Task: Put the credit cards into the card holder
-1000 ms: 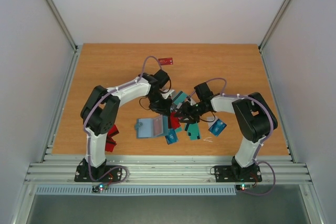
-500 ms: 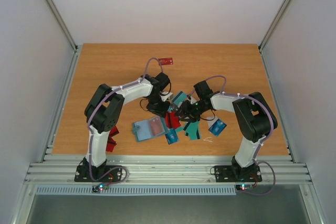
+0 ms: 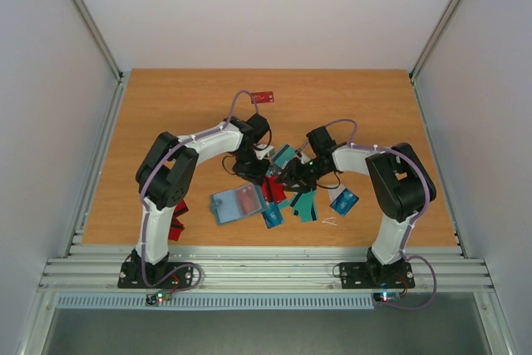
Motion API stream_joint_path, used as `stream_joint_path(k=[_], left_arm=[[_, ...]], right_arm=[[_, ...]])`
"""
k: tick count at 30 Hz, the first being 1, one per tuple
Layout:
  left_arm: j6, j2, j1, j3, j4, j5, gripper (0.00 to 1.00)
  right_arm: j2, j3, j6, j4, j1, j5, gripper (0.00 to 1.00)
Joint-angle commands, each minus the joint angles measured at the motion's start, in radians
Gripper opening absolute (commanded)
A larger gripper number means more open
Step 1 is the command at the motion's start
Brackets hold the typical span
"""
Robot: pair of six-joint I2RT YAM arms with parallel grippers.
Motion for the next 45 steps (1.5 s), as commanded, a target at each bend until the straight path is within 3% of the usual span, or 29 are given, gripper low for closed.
stream_joint_path(k=[1, 11, 18, 29, 45], left_arm=[[0.009, 0.063, -0.010, 0.006, 0.021, 0.012, 0.10], [-0.023, 0.088, -0.014, -0.004, 0.056, 0.049, 0.10], [-0.037, 0.097, -0.018, 0.000, 0.064, 0.064, 0.10], [-0.052, 0.109, -0.019, -0.029, 0.095, 0.089, 0.10], [-0.068, 0.082, -0.019, -0.017, 0.092, 0.109, 0.10]], right_arm=[[0.038, 0.028, -0.027, 0.046, 0.007, -0.058, 0.46], [0.038, 0.030, -0.051, 0.086, 0.007, -0.157, 0.40], [0.034, 0.029, -0.056, 0.097, 0.007, -0.169, 0.27], [0.039, 0.022, -0.033, 0.155, 0.009, -0.212, 0.23], [0.088, 0.075, -0.063, -0.007, 0.034, -0.050, 0.01]])
